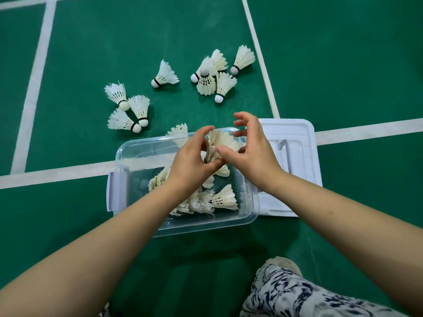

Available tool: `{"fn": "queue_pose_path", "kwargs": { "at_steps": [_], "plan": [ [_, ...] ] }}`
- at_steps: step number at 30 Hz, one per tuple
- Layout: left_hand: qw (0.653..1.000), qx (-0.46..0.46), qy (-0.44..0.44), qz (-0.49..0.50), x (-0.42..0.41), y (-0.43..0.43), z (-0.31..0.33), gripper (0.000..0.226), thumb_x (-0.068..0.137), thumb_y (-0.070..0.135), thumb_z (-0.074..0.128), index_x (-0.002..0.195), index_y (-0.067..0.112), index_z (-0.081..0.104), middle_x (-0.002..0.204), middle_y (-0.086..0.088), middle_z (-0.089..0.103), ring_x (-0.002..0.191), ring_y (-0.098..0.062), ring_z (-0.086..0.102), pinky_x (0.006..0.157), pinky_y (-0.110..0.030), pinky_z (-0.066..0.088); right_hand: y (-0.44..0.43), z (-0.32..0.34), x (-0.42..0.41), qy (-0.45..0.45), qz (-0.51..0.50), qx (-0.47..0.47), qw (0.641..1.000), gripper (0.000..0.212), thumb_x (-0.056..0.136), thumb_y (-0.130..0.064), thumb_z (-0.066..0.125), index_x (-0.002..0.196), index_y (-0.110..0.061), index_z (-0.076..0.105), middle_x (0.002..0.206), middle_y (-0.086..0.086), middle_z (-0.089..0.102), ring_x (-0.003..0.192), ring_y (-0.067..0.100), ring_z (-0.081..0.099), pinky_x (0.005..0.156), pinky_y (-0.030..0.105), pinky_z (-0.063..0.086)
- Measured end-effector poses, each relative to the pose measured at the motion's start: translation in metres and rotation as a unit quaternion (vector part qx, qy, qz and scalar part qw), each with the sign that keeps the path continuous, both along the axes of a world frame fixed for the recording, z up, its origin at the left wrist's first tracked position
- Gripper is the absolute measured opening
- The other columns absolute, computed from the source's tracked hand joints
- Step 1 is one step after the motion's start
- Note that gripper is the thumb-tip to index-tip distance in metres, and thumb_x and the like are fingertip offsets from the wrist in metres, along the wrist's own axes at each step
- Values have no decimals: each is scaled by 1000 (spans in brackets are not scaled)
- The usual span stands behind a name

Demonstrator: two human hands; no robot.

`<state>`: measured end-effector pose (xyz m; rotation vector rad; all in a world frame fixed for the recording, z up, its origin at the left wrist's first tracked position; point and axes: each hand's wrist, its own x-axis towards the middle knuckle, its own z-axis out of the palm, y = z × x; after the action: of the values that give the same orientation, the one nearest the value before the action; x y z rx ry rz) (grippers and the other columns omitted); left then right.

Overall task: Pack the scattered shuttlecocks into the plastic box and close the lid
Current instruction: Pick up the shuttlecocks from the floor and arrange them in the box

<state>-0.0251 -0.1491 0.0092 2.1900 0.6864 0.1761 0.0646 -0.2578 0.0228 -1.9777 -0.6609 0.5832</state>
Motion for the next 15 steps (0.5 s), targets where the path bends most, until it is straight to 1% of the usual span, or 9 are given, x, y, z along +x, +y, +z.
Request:
{"fn": "queue_pose_path", "kwargs": {
  "at_steps": [2,4,6,8,10,12,15],
  "plan": [
    [999,28,13,-19,-3,2,-2,65,75,28,72,131,22,41,92,4,50,86,-15,50,70,-23,34,0,-2,2,-10,2,6,1000,72,68,-44,62,131,-25,33,123,-8,38,106,7,47,86,36,49],
    [996,63,36,-50,-5,4,-7,68,74,31,73,133,20,41,105,-3,58,98,-20,53,83,-31,40,-1,-3,3,-16,4,12,1000,68,71,-41,62,130,-25,34,121,-9,37,104,6,46,84,34,50],
    [984,124,81,-96,-6,4,-14,70,75,36,69,135,22,37,121,-4,57,112,-23,49,96,-37,32,-2,-5,4,-20,7,15,1000,62,77,-35,65,130,-23,35,120,-9,36,103,7,46,81,33,51],
    [963,195,123,-140,-7,3,-19,67,77,41,64,135,24,34,122,-2,55,117,-23,43,99,-37,27,-3,-7,4,-28,10,17,999,58,80,-29,66,130,-21,36,119,-9,35,101,9,47,81,31,51],
    [945,241,151,-160,-8,1,-23,61,78,43,59,131,24,36,118,-1,54,117,-24,40,97,-37,27,-3,-7,4,-29,13,18,999,55,81,-25,65,129,-20,37,117,-9,35,101,9,47,81,30,50],
    [938,255,169,-162,-9,-1,-25,60,78,42,57,130,23,35,119,-1,51,118,-24,38,98,-38,27,-3,-7,4,-27,16,16,999,54,82,-23,64,128,-20,38,117,-10,34,101,9,47,82,29,49],
    [928,265,201,-168,-6,-5,-28,65,80,38,56,136,24,27,133,-3,38,124,-25,31,101,-40,26,-3,-8,4,-24,18,18,999,52,82,-22,63,128,-20,38,118,-10,35,101,9,47,82,29,49]
  ]
}}
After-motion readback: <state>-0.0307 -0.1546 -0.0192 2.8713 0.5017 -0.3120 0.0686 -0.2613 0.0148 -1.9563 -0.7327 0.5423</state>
